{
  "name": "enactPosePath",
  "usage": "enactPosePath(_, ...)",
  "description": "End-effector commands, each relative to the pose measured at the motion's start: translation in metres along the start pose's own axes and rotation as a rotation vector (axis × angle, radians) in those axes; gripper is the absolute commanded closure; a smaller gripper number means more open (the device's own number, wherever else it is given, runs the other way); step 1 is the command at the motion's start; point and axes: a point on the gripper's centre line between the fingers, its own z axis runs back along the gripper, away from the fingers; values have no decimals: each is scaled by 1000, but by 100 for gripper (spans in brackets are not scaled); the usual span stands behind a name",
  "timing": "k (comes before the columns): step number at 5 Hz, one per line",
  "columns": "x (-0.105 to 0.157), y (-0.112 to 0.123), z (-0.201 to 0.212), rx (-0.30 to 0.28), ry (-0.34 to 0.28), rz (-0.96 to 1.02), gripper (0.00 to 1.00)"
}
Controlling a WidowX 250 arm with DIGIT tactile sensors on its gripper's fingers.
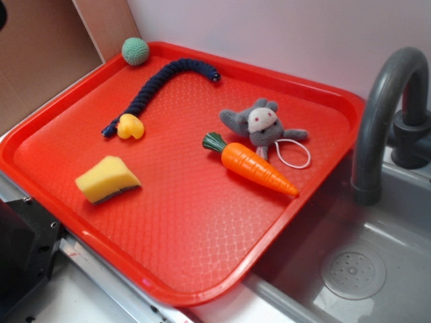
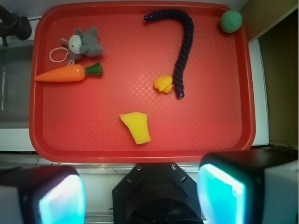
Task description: Grab the carrot.
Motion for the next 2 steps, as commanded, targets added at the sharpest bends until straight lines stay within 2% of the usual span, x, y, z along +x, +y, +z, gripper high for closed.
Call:
enactPosePath(1,0,0,0,0,0,0,0)
enactPosePath(2,4,-4,0,-17,-65,250,0)
